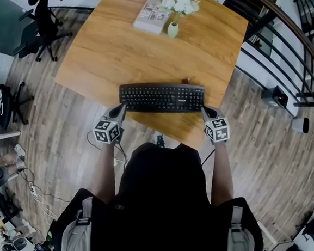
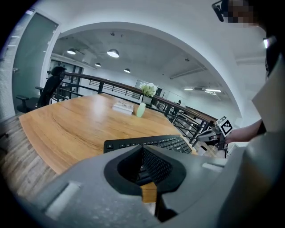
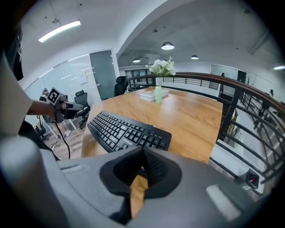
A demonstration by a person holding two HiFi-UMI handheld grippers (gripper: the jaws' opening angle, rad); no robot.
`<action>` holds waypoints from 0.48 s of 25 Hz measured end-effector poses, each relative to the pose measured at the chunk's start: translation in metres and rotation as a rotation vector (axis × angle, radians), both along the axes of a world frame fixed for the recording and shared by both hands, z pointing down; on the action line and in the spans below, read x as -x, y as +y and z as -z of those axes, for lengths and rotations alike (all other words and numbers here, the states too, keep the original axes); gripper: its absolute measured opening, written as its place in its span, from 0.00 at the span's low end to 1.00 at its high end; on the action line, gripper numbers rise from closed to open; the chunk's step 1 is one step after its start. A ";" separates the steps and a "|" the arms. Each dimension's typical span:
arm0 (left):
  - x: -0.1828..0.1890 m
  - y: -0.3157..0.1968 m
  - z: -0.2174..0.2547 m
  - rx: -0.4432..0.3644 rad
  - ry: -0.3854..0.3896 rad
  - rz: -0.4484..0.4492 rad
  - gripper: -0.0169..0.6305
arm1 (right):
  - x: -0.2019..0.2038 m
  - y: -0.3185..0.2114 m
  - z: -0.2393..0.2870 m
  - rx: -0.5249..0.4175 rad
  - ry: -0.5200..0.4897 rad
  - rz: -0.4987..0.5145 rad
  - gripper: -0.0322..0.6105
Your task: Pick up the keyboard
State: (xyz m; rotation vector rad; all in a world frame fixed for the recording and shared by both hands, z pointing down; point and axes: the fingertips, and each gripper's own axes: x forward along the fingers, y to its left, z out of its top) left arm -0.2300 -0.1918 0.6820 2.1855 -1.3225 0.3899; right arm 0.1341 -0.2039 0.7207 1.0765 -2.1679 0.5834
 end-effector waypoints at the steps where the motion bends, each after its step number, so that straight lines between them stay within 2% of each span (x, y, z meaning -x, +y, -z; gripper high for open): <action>1: 0.000 0.000 -0.002 0.005 0.002 0.004 0.05 | -0.001 -0.001 -0.003 0.008 0.004 0.000 0.06; 8: 0.001 -0.005 -0.028 0.067 -0.020 0.000 0.05 | -0.002 -0.001 -0.022 0.086 0.011 0.027 0.06; 12: 0.004 -0.007 -0.035 0.087 -0.018 0.002 0.05 | -0.003 -0.002 -0.024 0.096 0.016 0.035 0.06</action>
